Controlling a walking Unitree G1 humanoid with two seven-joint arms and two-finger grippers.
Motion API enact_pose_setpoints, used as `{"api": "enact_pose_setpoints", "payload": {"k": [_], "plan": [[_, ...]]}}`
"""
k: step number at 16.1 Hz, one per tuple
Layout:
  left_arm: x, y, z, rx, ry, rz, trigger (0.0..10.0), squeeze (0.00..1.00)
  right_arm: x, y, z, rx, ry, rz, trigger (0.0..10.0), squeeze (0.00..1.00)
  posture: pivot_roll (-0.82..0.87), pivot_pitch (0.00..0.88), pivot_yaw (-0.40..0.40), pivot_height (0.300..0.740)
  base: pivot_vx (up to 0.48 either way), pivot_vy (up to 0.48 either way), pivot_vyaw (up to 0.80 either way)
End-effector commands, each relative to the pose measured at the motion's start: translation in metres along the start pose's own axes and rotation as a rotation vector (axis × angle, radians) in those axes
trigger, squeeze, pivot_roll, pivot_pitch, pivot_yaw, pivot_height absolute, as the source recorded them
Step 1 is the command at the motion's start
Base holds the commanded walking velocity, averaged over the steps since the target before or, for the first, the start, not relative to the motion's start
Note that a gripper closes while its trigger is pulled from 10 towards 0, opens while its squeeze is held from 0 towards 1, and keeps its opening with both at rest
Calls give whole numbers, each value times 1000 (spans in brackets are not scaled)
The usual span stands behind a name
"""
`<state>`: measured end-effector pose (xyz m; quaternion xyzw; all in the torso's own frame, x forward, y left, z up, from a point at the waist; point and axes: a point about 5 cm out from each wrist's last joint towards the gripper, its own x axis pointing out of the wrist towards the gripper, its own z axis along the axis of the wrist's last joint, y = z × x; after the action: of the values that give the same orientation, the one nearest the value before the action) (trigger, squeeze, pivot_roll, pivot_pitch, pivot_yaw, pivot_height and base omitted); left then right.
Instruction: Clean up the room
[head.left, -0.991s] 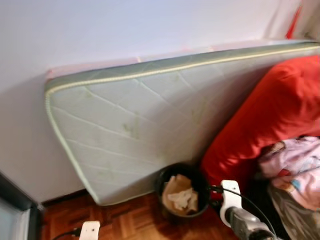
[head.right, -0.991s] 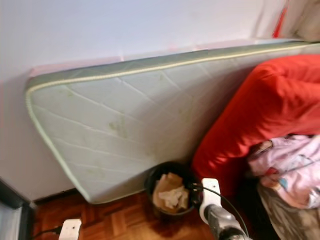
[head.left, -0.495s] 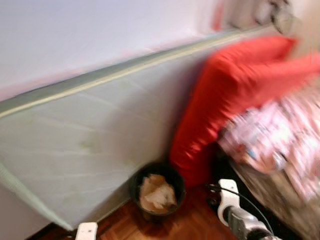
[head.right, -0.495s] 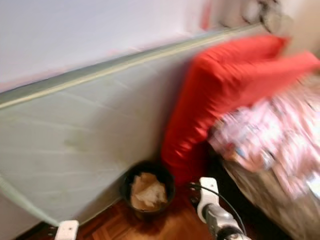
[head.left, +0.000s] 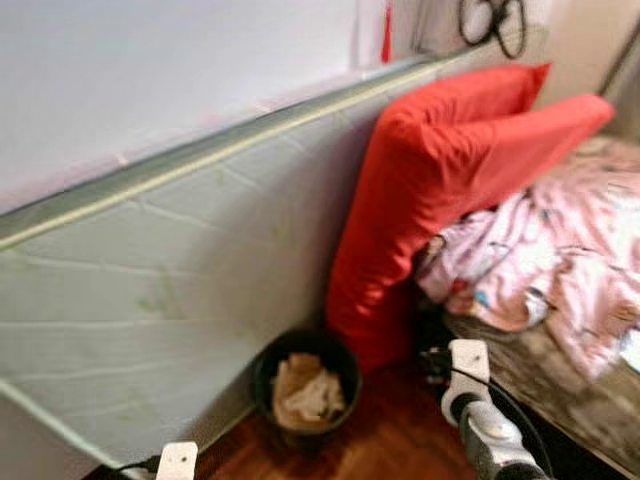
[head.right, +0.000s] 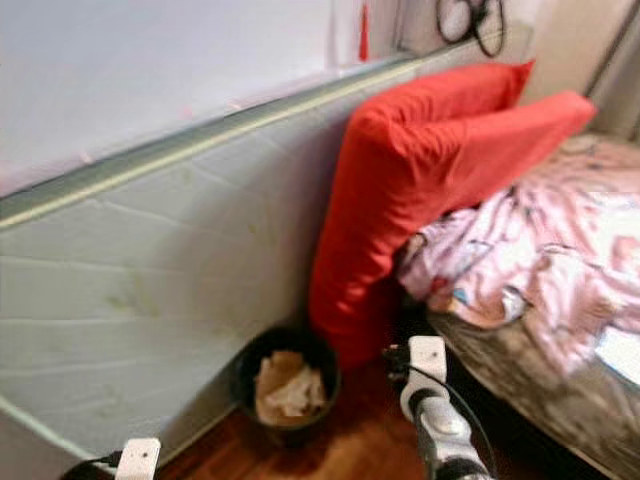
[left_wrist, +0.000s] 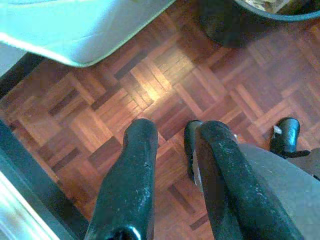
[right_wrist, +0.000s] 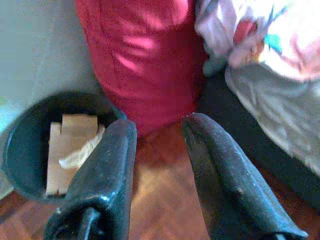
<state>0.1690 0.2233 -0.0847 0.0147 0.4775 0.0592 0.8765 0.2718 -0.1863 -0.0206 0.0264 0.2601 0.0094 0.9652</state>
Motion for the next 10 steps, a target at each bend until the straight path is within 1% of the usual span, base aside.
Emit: {"api": "enact_pose_setpoints", "payload": {"k": [1,2,3,4,6,8,9,10], "plan": [[0,-1,-3,5,15,-3,10000,0,1,-1,11,-27,-77,2,10000,0,99,0,-19,740,0,0,0],[0,0,-3,6,16,-2,10000,0,6,-1,50,-73,-252,23,10000,0,99,0,-22,740,0,0,0],[0,-1,-3,7,15,-3,10000,0,6,-4,103,-119,-473,14,10000,0,95,0,-22,740,0,0,0],[0,-1,-4,6,15,-4,10000,0,3,-14,113,-149,-530,-29,10000,0,92,0,-28,740,0,0,0],[-1,-1,-5,2,14,-4,10000,0,-1,-20,106,-208,-524,-10,10000,0,97,0,-34,740,0,0,0],[-1,-1,-6,-2,14,0,10000,0,-5,-26,102,-197,-546,-26,10000,0,91,0,-38,740,0,0,0],[-1,0,-6,-5,14,2,10000,0,-6,-29,94,-201,-506,-21,10000,0,88,0,-39,740,0,0,0],[-1,-1,-7,-5,15,2,10000,0,-6,-35,83,-209,-450,-54,10000,0,91,0,-43,740,0,0,0]]}}
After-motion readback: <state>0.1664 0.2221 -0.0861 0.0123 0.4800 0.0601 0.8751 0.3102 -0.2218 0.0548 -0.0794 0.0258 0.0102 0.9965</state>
